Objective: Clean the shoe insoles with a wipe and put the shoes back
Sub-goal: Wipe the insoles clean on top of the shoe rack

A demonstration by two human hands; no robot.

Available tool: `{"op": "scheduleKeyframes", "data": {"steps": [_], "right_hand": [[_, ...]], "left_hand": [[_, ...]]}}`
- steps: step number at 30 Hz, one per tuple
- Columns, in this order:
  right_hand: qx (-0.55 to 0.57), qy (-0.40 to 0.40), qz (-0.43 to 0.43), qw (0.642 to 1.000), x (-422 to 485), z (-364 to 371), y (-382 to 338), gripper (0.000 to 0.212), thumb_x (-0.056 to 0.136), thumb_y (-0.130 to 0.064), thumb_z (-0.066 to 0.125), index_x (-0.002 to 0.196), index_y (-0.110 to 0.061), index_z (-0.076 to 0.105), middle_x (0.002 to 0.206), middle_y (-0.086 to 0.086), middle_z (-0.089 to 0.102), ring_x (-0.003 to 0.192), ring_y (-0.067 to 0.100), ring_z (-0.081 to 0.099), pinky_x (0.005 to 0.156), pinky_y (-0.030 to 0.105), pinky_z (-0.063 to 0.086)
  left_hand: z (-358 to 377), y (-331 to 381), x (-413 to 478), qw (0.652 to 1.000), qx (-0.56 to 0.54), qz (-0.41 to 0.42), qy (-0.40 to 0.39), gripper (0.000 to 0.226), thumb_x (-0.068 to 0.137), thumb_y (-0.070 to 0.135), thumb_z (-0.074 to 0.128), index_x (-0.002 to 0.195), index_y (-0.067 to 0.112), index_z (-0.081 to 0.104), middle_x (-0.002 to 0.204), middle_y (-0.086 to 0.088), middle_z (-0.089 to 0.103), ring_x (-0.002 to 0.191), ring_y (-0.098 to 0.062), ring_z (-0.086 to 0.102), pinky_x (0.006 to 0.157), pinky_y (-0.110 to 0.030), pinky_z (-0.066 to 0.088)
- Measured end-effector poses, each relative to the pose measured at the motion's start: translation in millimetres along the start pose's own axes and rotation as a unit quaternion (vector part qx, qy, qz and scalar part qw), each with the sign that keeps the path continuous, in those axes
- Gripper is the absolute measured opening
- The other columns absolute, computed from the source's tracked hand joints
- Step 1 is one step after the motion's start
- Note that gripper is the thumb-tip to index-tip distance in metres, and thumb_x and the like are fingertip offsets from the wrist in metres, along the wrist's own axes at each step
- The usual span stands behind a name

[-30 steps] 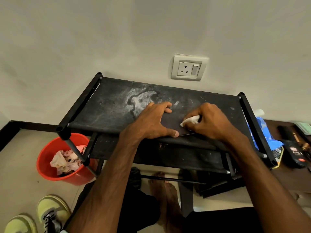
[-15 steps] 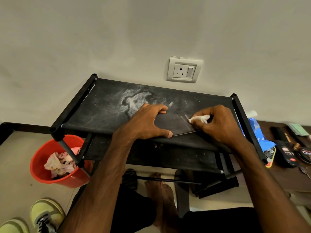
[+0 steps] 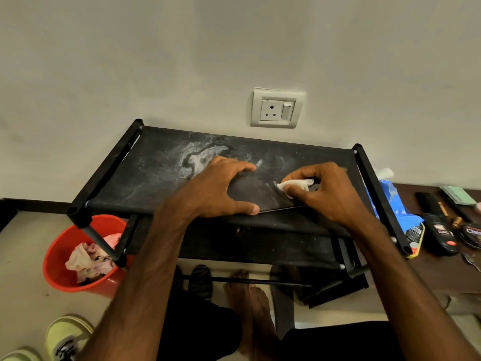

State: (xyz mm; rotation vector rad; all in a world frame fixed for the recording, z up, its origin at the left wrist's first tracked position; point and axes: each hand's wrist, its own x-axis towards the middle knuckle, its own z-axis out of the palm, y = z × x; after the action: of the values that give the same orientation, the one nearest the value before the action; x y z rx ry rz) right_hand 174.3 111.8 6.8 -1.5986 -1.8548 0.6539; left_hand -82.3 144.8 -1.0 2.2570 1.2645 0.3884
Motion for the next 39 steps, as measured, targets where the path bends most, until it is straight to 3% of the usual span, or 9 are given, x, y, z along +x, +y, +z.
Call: {"op": "scheduleKeyframes", "data": {"steps": [6,8,15,20,23,26,30,35,39], "right_hand": [[-0.032,-0.038,-0.015,0.999,-0.4,4.8,0.1,0.006,0.084,-0.027,0.082,0.089,-0.030,0.082,0.081,-0.016,0.076,0.076,0.000,0.071,0.064,0.015,0.054],[-0.051,-0.045,-0.010,0.998,-0.5,3.3,0.5,0.004,0.083,-0.027,0.083,0.086,-0.030,0.083,0.080,-0.015,0.077,0.075,-0.002,0.070,0.062,0.013,0.054],[-0.137,-0.090,-0.033,0.986,0.1,15.7,-14.7,0.010,0.086,-0.023,0.079,0.093,-0.029,0.083,0.086,-0.005,0.078,0.077,0.009,0.071,0.074,0.038,0.059],[-0.155,-0.094,-0.079,0.980,-1.2,30.9,-26.7,0.013,0.084,-0.019,0.078,0.092,-0.029,0.083,0.080,-0.004,0.077,0.070,0.011,0.068,0.063,0.028,0.055],[-0.144,-0.099,-0.037,0.984,0.4,21.0,-18.9,0.014,0.084,-0.020,0.078,0.091,-0.032,0.083,0.080,-0.008,0.077,0.070,0.008,0.070,0.066,0.031,0.058],[-0.123,-0.067,0.015,0.990,0.0,5.9,-7.0,0.014,0.083,-0.017,0.079,0.083,-0.030,0.084,0.076,-0.014,0.076,0.067,0.001,0.069,0.061,0.023,0.057],[-0.137,-0.081,0.007,0.987,-2.6,10.2,-12.6,0.014,0.084,-0.018,0.075,0.086,-0.028,0.083,0.077,-0.010,0.077,0.068,0.007,0.070,0.068,0.039,0.061],[-0.159,-0.114,-0.052,0.979,-3.0,28.3,-31.9,0.013,0.083,-0.022,0.075,0.089,-0.031,0.083,0.075,-0.007,0.076,0.065,0.008,0.068,0.065,0.037,0.059],[-0.159,-0.113,0.002,0.981,-2.2,12.4,-22.4,0.011,0.083,-0.030,0.076,0.088,-0.037,0.082,0.076,-0.008,0.076,0.070,0.011,0.070,0.070,0.041,0.059]], "left_hand": [[17.5,6.3,8.9,0.999,0.038,-0.005,0.001,0.084,0.075,0.056,0.081,0.146,0.028,0.046,0.145,0.006,0.045,0.134,-0.014,0.031,0.110,-0.033,0.034],[18.9,4.2,9.7,0.999,0.036,-0.013,0.001,0.085,0.074,0.057,0.081,0.146,0.027,0.047,0.144,0.005,0.045,0.135,-0.015,0.031,0.109,-0.033,0.033],[20.2,2.0,10.6,0.999,0.031,-0.042,0.000,0.090,0.071,0.061,0.081,0.147,0.028,0.046,0.145,0.004,0.044,0.139,-0.019,0.029,0.112,-0.039,0.034],[18.2,3.7,9.0,0.999,0.017,-0.047,0.005,0.090,0.068,0.061,0.083,0.145,0.027,0.050,0.140,0.002,0.048,0.136,-0.021,0.032,0.112,-0.043,0.036],[19.8,3.9,8.6,0.999,0.010,-0.050,-0.005,0.089,0.071,0.061,0.081,0.147,0.029,0.048,0.141,0.004,0.046,0.138,-0.019,0.030,0.113,-0.041,0.034],[20.1,3.7,8.8,0.998,0.006,-0.058,-0.008,0.088,0.072,0.060,0.081,0.147,0.030,0.047,0.143,0.005,0.044,0.138,-0.018,0.029,0.113,-0.041,0.034],[19.2,4.0,9.0,0.998,0.005,-0.064,-0.001,0.089,0.069,0.059,0.083,0.146,0.029,0.050,0.142,0.004,0.046,0.138,-0.020,0.030,0.114,-0.044,0.035],[18.1,3.9,8.6,0.998,0.004,-0.061,0.003,0.090,0.067,0.059,0.084,0.144,0.026,0.052,0.140,0.002,0.048,0.135,-0.021,0.033,0.113,-0.045,0.036],[20.0,4.3,8.5,0.998,-0.005,-0.066,-0.002,0.088,0.069,0.059,0.083,0.145,0.030,0.050,0.142,0.004,0.045,0.139,-0.020,0.030,0.115,-0.046,0.033]]}}
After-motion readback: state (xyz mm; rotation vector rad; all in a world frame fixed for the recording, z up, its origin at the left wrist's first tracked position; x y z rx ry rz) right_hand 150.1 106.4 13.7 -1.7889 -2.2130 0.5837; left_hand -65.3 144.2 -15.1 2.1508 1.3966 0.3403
